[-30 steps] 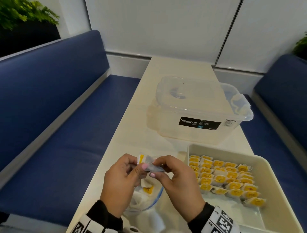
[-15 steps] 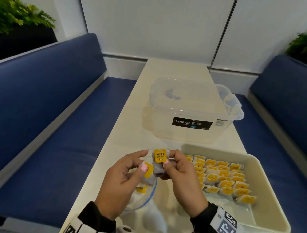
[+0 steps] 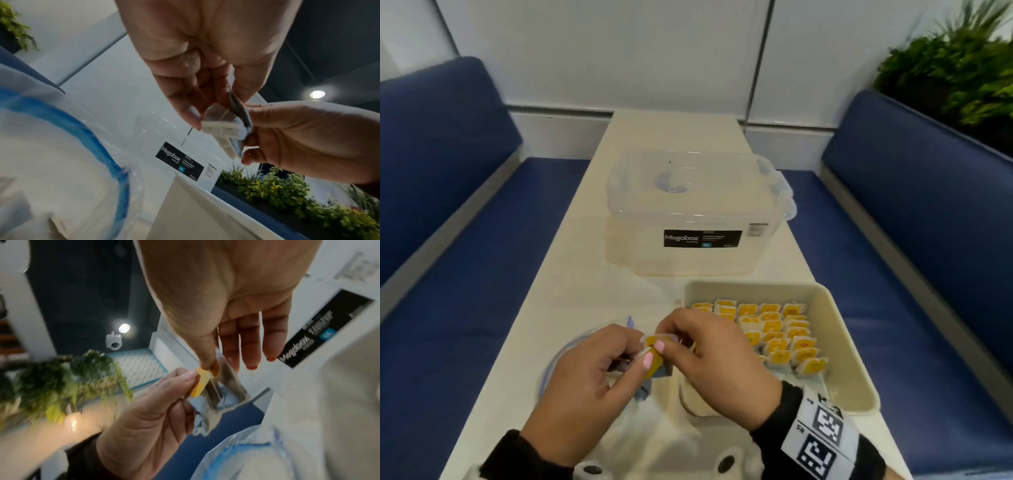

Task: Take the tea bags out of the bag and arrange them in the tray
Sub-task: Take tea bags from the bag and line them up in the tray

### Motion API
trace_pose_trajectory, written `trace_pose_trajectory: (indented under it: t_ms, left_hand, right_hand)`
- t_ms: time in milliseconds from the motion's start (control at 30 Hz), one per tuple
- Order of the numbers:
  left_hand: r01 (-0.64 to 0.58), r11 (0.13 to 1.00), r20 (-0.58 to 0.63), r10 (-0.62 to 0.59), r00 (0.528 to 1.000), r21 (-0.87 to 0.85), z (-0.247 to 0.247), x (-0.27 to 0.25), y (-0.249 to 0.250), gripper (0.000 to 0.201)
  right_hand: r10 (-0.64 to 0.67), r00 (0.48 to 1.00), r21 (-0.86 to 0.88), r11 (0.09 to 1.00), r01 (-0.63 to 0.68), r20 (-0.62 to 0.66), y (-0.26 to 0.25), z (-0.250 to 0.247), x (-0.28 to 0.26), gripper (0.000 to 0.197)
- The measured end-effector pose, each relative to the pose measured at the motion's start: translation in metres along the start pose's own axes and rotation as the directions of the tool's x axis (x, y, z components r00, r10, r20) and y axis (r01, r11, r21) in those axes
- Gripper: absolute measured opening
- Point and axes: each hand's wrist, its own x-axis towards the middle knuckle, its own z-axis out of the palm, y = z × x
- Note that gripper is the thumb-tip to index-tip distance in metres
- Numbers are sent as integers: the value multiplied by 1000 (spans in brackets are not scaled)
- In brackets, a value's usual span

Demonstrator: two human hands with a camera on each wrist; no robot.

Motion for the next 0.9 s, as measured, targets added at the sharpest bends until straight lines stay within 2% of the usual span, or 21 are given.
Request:
trace_pose_trajectory:
  t_ms: [200, 300, 500, 600, 700, 900]
  left_hand:
    - [-30, 999, 129, 26, 991, 32, 20, 5, 2, 27]
    - [-18, 1000, 112, 18, 993, -4, 29, 9, 7, 27]
    - [1, 999, -12, 0, 1000, 43, 24, 9, 5, 22]
    - [12, 999, -77, -9, 997, 38, 23, 6, 5, 18]
    - [7, 1000, -119, -6, 993, 6, 23, 4, 2, 26]
    - [5, 999, -129, -1, 992, 32, 22, -3, 0, 22]
  right_hand:
    - [-40, 986, -226, 971, 77, 163, 1, -43, 0, 9]
    - [11, 974, -303, 951, 60, 226, 7, -72, 3, 7]
    - [223, 946, -474, 876, -89, 235, 40, -122, 1, 9]
    - [328, 905, -571, 811, -122, 272, 58, -123, -4, 8]
    - [401, 856, -668, 739, -92, 326, 73, -115, -8, 10]
    - [481, 785, -715, 695, -71, 390, 96, -97, -6, 4]
